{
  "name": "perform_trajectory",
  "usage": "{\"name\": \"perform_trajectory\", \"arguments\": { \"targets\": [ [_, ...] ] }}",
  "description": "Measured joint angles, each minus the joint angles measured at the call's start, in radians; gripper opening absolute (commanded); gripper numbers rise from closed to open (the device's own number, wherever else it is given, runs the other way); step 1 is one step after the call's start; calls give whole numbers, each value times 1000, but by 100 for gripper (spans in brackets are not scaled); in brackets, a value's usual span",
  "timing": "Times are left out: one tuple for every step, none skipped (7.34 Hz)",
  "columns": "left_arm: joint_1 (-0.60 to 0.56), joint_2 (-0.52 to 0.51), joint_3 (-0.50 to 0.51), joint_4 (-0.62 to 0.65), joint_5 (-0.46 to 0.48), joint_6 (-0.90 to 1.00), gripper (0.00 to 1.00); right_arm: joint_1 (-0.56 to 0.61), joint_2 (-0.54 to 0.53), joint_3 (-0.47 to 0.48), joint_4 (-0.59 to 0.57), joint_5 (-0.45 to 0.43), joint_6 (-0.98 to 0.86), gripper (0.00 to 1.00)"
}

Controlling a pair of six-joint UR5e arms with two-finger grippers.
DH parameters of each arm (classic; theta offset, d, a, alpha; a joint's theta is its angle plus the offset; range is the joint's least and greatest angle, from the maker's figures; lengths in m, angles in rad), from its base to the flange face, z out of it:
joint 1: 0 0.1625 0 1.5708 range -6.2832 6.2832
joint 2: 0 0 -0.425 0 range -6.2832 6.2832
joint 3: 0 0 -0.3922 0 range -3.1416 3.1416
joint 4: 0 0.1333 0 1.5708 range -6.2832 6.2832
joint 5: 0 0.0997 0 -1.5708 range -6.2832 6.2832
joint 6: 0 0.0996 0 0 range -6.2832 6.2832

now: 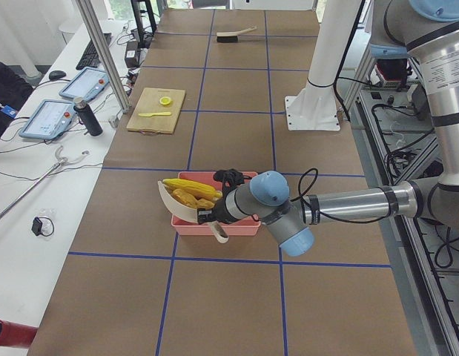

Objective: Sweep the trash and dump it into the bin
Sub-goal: 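Tip the dustpan over the pink bin with the left gripper to dump items, then bring the empty dustpan back over the table with the left gripper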

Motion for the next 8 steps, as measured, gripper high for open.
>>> {"name": "perform_trajectory", "arguments": {
  "targets": [
    [0, 0, -9, -1, 42, 73, 0, 0, 0, 0, 0, 1, 0, 100],
    [2, 0, -21, -1, 76, 143, 0, 0, 1, 0, 0, 1, 0, 100],
    [3, 0, -35, -2, 102, 202, 0, 0, 1, 1, 0, 1, 0, 100],
    [5, -4, -48, -3, 121, 247, 0, 0, 1, 1, 0, 1, 0, 100],
    [12, -10, -54, -5, 129, 269, 0, 0, 1, 1, 0, 1, 0, 100],
    [22, -16, -56, -6, 131, 282, 0, 0, 1, 2, 0, 1, 0, 100],
    [30, -20, -57, -7, 132, 289, 0, 0, 1, 2, 0, 1, 0, 100],
    [33, -24, -57, -6, 132, 291, 0, 0, 1, 2, 0, 0, 0, 100]
  ]
}}
